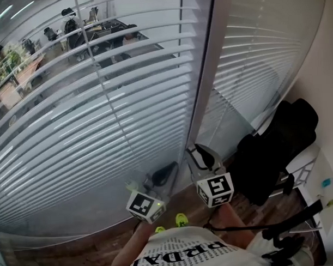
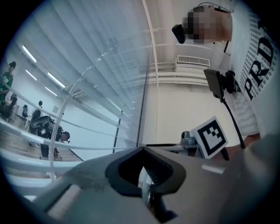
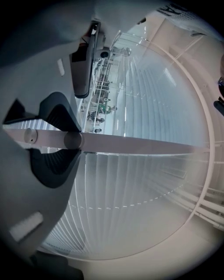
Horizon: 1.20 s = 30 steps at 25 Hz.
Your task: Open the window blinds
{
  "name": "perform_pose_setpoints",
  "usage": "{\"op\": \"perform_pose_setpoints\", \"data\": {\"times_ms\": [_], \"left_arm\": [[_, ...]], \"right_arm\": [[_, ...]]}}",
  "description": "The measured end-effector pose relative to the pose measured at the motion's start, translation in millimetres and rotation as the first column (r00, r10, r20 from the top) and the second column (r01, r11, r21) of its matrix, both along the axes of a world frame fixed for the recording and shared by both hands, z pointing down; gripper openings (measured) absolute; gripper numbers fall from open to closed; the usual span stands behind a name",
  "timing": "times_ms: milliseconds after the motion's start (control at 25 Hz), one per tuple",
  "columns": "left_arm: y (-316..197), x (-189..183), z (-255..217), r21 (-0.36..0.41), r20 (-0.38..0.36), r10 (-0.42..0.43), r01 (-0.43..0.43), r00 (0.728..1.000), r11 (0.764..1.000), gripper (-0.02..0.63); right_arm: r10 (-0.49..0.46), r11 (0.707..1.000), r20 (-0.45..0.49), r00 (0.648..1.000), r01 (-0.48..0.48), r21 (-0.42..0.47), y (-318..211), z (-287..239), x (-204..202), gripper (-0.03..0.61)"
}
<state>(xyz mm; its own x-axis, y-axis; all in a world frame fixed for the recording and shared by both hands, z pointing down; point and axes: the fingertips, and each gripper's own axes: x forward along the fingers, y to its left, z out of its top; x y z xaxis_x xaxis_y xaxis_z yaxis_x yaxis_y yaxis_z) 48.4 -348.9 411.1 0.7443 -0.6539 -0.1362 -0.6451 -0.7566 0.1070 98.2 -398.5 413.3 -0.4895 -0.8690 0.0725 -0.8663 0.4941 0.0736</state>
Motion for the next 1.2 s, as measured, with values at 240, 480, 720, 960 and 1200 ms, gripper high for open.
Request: {"op": "perform_pose_setpoints", "data": {"times_ms": [240,480,720,960,1200], "left_arm": [[5,2,6,0.004,-0.011,0.011,-0.011,1.000,1.000,-0.008],[10,1,-1,-0.006,0.017,0.015,-0.015,1.000,1.000,-0.008],[16,-1,12,-0.017,-0.019,0.025,-0.026,1.000,1.000,-0.008],[13,0,-3,-0.024,-0.012,0.043,-0.043,0.999,0.999,-0.008],[11,2,-3,-0.027,-0.007,0.060,-0.060,0.998,0.998,-0.008]], "right_arm": [[0.007,1.000,0.037,0.999,-0.007,-0.002,4,8,-1,0.135],[0.004,1.000,0.078,0.997,-0.003,-0.016,4,-4,-5,0.135],[0.047,0.999,0.108,0.993,-0.044,-0.032,11,13,-5,0.135],[0.058,0.996,0.126,0.990,-0.050,-0.068,5,0,-5,0.135],[0.076,0.995,0.139,0.987,-0.067,-0.072,0,4,-2,0.135]]}}
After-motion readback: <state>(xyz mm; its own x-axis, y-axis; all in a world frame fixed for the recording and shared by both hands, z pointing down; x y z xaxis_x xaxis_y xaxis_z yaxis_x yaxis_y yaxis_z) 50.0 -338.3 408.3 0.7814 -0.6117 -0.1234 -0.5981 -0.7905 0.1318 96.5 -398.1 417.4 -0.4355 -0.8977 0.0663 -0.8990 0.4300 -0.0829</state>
